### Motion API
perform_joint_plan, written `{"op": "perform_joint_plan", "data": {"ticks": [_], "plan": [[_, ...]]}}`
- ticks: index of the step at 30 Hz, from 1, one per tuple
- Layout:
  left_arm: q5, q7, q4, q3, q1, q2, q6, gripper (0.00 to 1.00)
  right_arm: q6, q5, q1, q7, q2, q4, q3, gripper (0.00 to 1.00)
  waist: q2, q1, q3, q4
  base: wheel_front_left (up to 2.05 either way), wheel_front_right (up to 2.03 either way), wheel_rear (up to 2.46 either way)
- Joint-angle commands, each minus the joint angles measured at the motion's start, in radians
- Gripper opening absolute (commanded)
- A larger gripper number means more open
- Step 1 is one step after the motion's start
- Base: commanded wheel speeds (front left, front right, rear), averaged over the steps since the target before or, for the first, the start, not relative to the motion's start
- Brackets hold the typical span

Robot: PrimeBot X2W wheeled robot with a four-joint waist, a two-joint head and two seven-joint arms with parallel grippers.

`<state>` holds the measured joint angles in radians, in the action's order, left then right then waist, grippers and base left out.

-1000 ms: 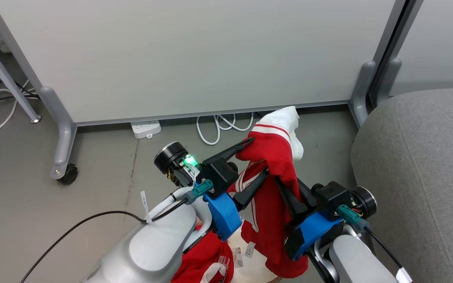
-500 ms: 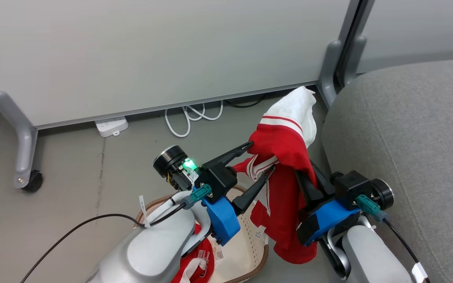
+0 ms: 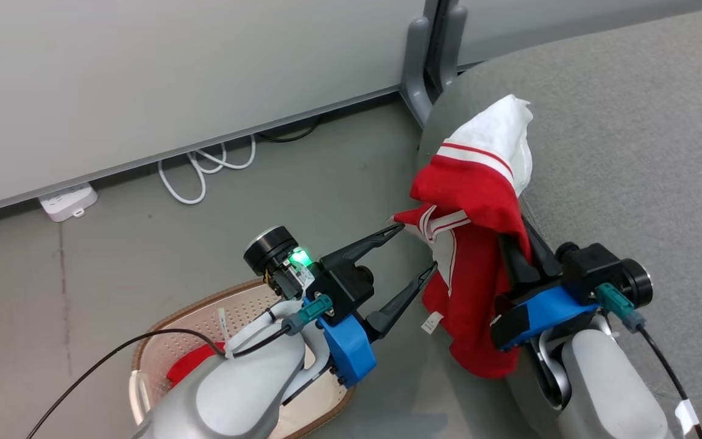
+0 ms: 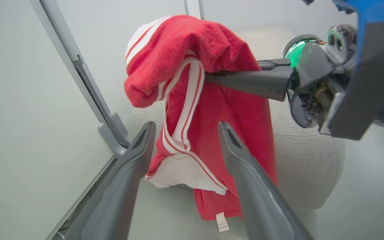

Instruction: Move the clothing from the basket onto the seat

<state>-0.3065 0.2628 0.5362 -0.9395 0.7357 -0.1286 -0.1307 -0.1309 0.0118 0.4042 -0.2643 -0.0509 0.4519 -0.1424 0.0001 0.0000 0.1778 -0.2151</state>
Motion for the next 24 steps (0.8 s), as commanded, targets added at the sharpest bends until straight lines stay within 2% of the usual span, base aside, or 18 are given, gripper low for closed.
{"op": "perform_joint_plan", "data": {"ticks": [1, 7, 15, 24], "plan": [[0.005, 0.003, -0.008, -0.001, 0.0, -0.01, 0.001, 1.0, 0.0, -0.006, 0.003, 0.0, 0.0, -0.014, 0.019, 0.0, -0.0001, 0.0, 0.03, -0.044, 0.0, 0.0, 0.0], [0.001, 0.003, -0.024, -0.039, 0.029, -0.019, 0.001, 1.0, 0.0, -0.005, -0.014, 0.0, 0.001, -0.064, 0.13, 0.0, -0.0001, 0.0, 0.09, -0.114, 0.0, 0.0, 0.0], [-0.012, 0.003, -0.033, -0.089, 0.064, -0.025, 0.001, 1.0, 0.0, 0.003, -0.044, 0.0, 0.001, -0.105, 0.236, 0.0, -0.0001, 0.0, 0.145, -0.169, 0.0, 0.0, 0.0], [-0.02, 0.003, -0.038, -0.108, 0.086, -0.033, 0.001, 1.0, 0.0, 0.017, -0.075, 0.0, 0.001, -0.128, 0.268, 0.0, -0.0001, 0.0, 0.179, -0.193, 0.0, 0.0, 0.0]]}}
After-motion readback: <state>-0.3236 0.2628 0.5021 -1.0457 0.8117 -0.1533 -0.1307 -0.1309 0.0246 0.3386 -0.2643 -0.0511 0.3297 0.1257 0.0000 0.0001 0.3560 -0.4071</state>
